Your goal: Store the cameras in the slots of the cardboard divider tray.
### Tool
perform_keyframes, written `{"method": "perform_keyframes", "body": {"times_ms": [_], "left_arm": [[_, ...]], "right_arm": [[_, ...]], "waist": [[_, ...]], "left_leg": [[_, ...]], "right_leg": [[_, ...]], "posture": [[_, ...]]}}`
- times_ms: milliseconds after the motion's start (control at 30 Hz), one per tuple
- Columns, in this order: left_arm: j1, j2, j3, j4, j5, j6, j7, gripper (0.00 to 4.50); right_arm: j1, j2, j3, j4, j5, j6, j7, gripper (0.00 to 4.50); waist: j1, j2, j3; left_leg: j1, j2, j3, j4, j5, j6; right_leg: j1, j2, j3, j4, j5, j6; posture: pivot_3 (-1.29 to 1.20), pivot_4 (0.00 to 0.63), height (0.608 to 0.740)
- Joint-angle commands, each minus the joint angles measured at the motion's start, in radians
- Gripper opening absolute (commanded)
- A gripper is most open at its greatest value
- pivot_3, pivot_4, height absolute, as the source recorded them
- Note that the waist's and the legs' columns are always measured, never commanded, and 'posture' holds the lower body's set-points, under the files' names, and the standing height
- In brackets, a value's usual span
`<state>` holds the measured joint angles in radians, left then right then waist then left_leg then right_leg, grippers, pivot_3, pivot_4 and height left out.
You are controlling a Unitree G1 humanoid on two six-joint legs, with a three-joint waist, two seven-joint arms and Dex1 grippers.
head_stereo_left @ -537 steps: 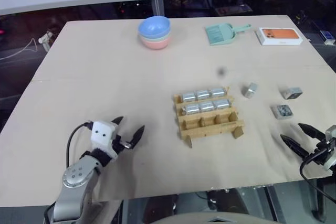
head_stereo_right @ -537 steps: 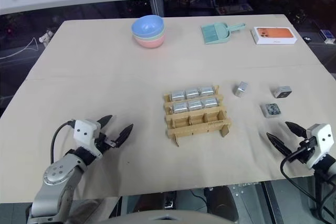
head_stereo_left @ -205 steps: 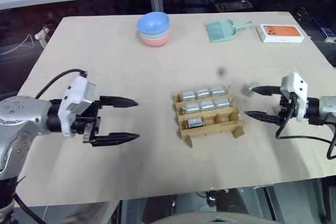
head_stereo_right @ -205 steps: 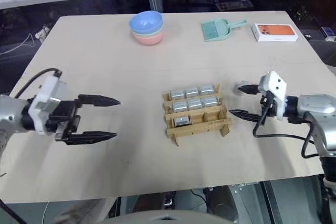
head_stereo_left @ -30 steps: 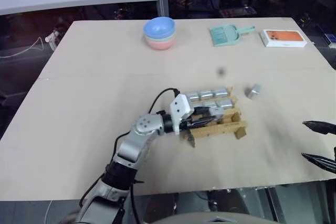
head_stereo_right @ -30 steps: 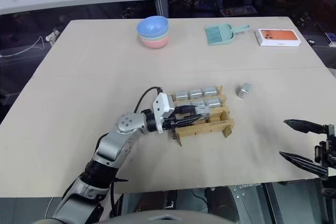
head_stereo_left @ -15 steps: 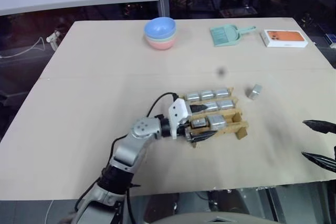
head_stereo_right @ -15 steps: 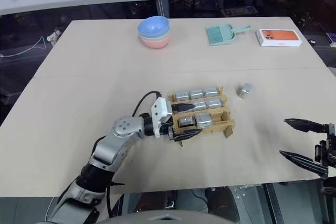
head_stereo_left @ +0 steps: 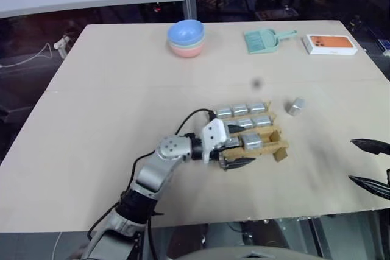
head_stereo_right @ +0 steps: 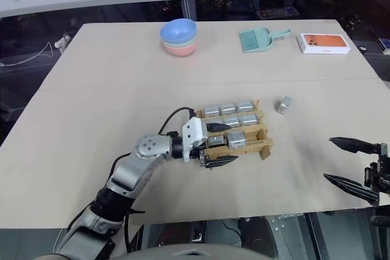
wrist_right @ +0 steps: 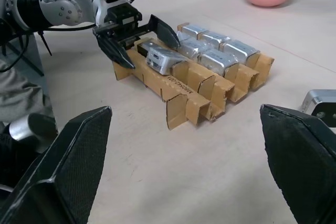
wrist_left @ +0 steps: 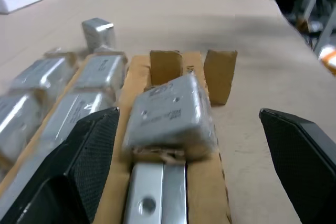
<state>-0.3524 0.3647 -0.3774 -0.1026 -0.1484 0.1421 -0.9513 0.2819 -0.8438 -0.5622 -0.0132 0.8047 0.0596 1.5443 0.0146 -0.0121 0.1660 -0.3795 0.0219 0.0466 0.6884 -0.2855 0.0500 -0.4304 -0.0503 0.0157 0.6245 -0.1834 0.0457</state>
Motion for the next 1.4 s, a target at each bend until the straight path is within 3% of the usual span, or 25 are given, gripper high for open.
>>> {"method": "perform_keyframes", "body": {"times_ms": [33, 367, 400, 467, 667, 800, 1033, 1067, 1133, 1167, 1267, 1400], "left_arm": [[-0.029, 0.003, -0.012, 0.027, 0.052, -0.048, 0.015, 4.43], [-0.062, 0.001, -0.007, 0.06, 0.082, -0.037, 0.046, 4.43], [-0.061, -0.007, 0.003, 0.051, 0.06, -0.007, 0.049, 3.91], [-0.058, -0.015, 0.01, 0.033, 0.034, 0.029, 0.048, 3.39], [-0.065, 0.013, -0.01, 0.009, 0.061, 0.066, 0.041, 3.39], [-0.081, 0.064, -0.056, 0.012, 0.137, -0.007, 0.024, 3.39], [-0.094, 0.059, -0.057, 0.014, 0.136, 0.01, 0.027, 3.39], [-0.094, 0.056, -0.056, 0.014, 0.134, 0.016, 0.03, 2.88], [-0.09, 0.051, -0.048, 0.017, 0.13, 0.027, 0.04, 2.57], [-0.086, 0.053, -0.045, 0.016, 0.124, 0.033, 0.037, 2.03], [-0.076, 0.064, -0.048, 0.013, 0.117, 0.037, 0.019, 0.97], [-0.083, 0.069, -0.045, 0.017, 0.113, 0.038, 0.014, 0.77]], "right_arm": [[0.004, 0.003, -0.032, -0.02, 0.007, -0.02, 0.053, 4.5], [0.02, 0.013, -0.041, -0.036, 0.004, -0.019, 0.041, 4.5], [0.02, 0.013, -0.041, -0.036, 0.004, -0.019, 0.04, 4.5], [0.021, 0.014, -0.042, -0.036, 0.003, -0.019, 0.04, 4.5], [0.017, 0.012, -0.042, -0.033, 0.0, -0.021, 0.04, 4.5], [0.013, 0.01, -0.043, -0.034, -0.001, -0.018, 0.035, 4.5], [0.017, 0.013, -0.046, -0.038, -0.002, -0.016, 0.027, 4.5], [0.02, 0.014, -0.047, -0.038, -0.001, -0.016, 0.027, 4.5], [0.024, 0.018, -0.048, -0.04, -0.003, -0.02, 0.027, 4.5], [0.028, 0.02, -0.048, -0.044, -0.003, -0.022, 0.026, 4.5], [0.038, 0.025, -0.055, -0.06, -0.002, -0.02, 0.019, 4.5], [0.044, 0.035, -0.062, -0.065, -0.005, -0.025, 0.007, 4.5]], "waist": [[0.0, 0.0, 0.0], [0.0, 0.0, 0.0], [0.0, 0.0, 0.0], [0.0, 0.0, 0.0], [0.0, 0.0, 0.0], [-0.003, 0.0, 0.0], [-0.003, 0.001, 0.0], [-0.003, 0.001, 0.0], [-0.002, 0.001, 0.0], [-0.002, 0.0, 0.0], [-0.001, 0.001, -0.001], [-0.001, 0.001, -0.002]], "left_leg": [[0.0, 0.0, 0.0, 0.0, 0.0, 0.0], [0.0, 0.0, 0.0, 0.0, 0.0, 0.0], [0.0, 0.0, 0.0, 0.0, 0.0, 0.0], [0.001, 0.0, 0.0, 0.0, 0.0, 0.0], [0.0, 0.0, -0.001, 0.0, 0.0, 0.0], [0.0, 0.0, 0.0, 0.0, 0.0, 0.0], [0.001, 0.001, 0.0, 0.0, 0.0, 0.0], [0.001, 0.001, 0.0, 0.0, 0.0, 0.0], [0.001, 0.001, 0.0, 0.0, 0.0, 0.0], [0.001, 0.001, 0.0, 0.0, 0.0, 0.0], [0.001, 0.001, 0.0, 0.0, 0.0, 0.0], [0.002, 0.0, 0.0, 0.0, 0.0, 0.0]], "right_leg": [[0.0, 0.0, 0.0, 0.0, 0.0, 0.0], [0.0, 0.0, 0.0, 0.0, 0.0, 0.0], [0.0, 0.0, 0.0, 0.0, 0.0, 0.0], [0.0, 0.0, 0.0, 0.0, 0.0, 0.0], [0.0, 0.0, 0.0, 0.0, 0.0, 0.0], [0.0, 0.0, 0.0, 0.0, 0.0, 0.0], [0.0, 0.001, 0.0, 0.0, 0.0, 0.0], [0.0, 0.001, 0.0, 0.0, 0.0, 0.0], [0.0, 0.001, 0.0, 0.0, 0.0, 0.0], [0.0, 0.001, 0.0, 0.0, 0.0, 0.0], [0.001, 0.0, 0.0, 0.0, 0.0, 0.0], [0.001, 0.0, 0.001, 0.0, 0.0, 0.0]], "posture": [[0.0, 0.15, 0.74], [0.0, 0.15, 0.74], [0.0, 0.15, 0.74], [0.0, 0.15, 0.74], [0.0, 0.15, 0.74], [0.0, 0.15, 0.74], [0.0, 0.15, 0.74], [0.0, 0.15, 0.74], [0.0, 0.15, 0.74], [0.0, 0.15, 0.74], [0.0, 0.15, 0.74], [0.0, 0.15, 0.74]]}}
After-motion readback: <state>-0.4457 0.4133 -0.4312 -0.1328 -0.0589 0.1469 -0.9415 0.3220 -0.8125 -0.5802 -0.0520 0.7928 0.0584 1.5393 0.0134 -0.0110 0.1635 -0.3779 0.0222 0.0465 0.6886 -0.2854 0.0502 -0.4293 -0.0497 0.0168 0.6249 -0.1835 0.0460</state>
